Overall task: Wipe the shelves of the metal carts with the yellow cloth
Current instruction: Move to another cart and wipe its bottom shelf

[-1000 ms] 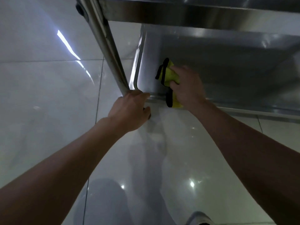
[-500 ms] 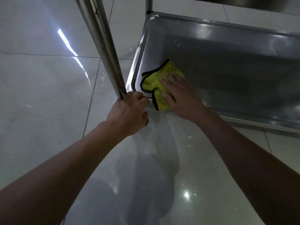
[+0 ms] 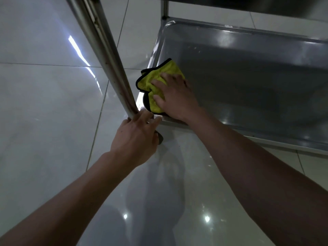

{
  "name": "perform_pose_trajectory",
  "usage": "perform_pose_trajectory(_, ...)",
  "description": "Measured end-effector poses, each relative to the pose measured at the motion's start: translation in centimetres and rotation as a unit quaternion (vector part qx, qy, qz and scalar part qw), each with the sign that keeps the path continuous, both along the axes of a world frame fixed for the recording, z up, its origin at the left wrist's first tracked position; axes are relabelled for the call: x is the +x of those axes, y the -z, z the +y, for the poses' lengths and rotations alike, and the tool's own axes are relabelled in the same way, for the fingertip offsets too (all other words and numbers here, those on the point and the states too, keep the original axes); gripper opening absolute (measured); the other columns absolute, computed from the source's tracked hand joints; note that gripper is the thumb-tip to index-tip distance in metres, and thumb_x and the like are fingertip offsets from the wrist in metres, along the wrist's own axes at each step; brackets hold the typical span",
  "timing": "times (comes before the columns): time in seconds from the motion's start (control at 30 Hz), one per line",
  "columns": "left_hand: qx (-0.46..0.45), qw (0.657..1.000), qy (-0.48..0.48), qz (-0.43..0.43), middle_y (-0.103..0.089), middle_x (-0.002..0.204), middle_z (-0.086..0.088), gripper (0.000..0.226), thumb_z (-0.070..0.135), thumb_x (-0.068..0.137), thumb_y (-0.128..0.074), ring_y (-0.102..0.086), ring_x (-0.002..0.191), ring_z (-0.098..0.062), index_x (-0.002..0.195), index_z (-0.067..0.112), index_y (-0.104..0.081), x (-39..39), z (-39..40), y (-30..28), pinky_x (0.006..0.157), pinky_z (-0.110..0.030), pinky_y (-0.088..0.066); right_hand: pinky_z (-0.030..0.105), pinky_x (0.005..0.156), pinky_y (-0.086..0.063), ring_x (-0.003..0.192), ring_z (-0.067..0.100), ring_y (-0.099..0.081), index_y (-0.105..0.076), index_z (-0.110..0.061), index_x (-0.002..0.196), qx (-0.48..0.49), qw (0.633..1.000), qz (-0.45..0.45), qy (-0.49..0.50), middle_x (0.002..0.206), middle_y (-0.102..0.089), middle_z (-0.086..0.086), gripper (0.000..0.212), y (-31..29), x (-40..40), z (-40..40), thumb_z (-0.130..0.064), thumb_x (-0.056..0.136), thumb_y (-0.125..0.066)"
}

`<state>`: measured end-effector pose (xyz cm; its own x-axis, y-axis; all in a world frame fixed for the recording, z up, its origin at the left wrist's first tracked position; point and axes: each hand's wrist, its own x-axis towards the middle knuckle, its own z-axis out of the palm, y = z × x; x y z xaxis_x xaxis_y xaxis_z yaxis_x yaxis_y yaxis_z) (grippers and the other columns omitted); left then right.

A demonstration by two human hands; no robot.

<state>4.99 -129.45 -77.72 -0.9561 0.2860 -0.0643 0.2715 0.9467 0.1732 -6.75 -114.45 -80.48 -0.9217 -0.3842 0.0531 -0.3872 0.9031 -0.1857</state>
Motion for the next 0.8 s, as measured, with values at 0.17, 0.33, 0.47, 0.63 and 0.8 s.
perform_pose_trajectory(0.17,-0.013,1.0,-0.008,0.003,-0.048,0.135,-0.001,0.047,0.037,0.095,-0.051,-0.055,0.119,-0.021,0.14,0.027,-0.051,0.1,0.7,0.1,0.09,-0.035,-0.048,0.049,0.121,-0.012,0.149,0.029,-0.016,-0.037,-0.032,0.147,-0.019,1.0,-0.009,0.002,0.161,-0.025,-0.001,0.051,0.7,0.8,1.7,-0.042,0.097,-0.042)
perform_pose_trajectory(0.33,-0.025,1.0,-0.006,0.011,-0.054,0.131,0.0,0.043,0.038,0.092,-0.053,-0.05,0.125,-0.019,0.132,0.023,-0.059,-1.0,2.5,-1.0,0.095,-0.044,-0.052,0.041,0.118,-0.019,0.146,0.028,-0.024,-0.039,-0.032,0.148,-0.032,0.997,0.009,0.067,0.157,-0.032,0.0,0.052,0.8,3.1,6.6,-0.04,0.097,-0.043)
perform_pose_trajectory(0.47,-0.008,0.999,0.043,0.006,-0.057,0.125,0.0,0.035,0.033,0.091,-0.054,-0.051,0.121,-0.023,0.124,0.023,-0.061,-1.7,6.4,-1.8,0.093,-0.046,-0.048,0.042,0.117,-0.022,0.144,0.028,-0.027,-0.041,-0.03,0.147,-0.026,0.995,0.015,0.092,0.154,-0.037,0.0,0.052,0.2,5.1,10.9,-0.039,0.096,-0.046)
perform_pose_trajectory(0.63,-0.013,0.995,0.094,-0.012,-0.057,0.12,-0.002,0.028,0.031,0.091,-0.051,-0.052,0.113,-0.025,0.115,0.019,-0.061,-1.9,13.4,-1.7,0.091,-0.045,-0.045,0.044,0.121,-0.014,0.147,0.028,-0.02,-0.039,-0.03,0.148,-0.033,0.988,-0.016,0.147,0.159,-0.029,-0.001,0.052,0.4,7.6,17.6,-0.037,0.097,-0.044)
perform_pose_trajectory(0.8,-0.004,0.993,0.119,-0.02,-0.06,0.122,-0.003,0.033,0.033,0.091,-0.052,-0.053,0.114,-0.026,0.121,0.025,-0.062,-1.1,17.7,-1.2,0.091,-0.045,-0.044,0.045,0.12,-0.019,0.148,0.027,-0.022,-0.034,-0.025,0.152,-0.011,0.969,-0.008,0.246,0.16,-0.027,0.003,0.054,0.7,10.9,26.9,-0.036,0.099,-0.04)
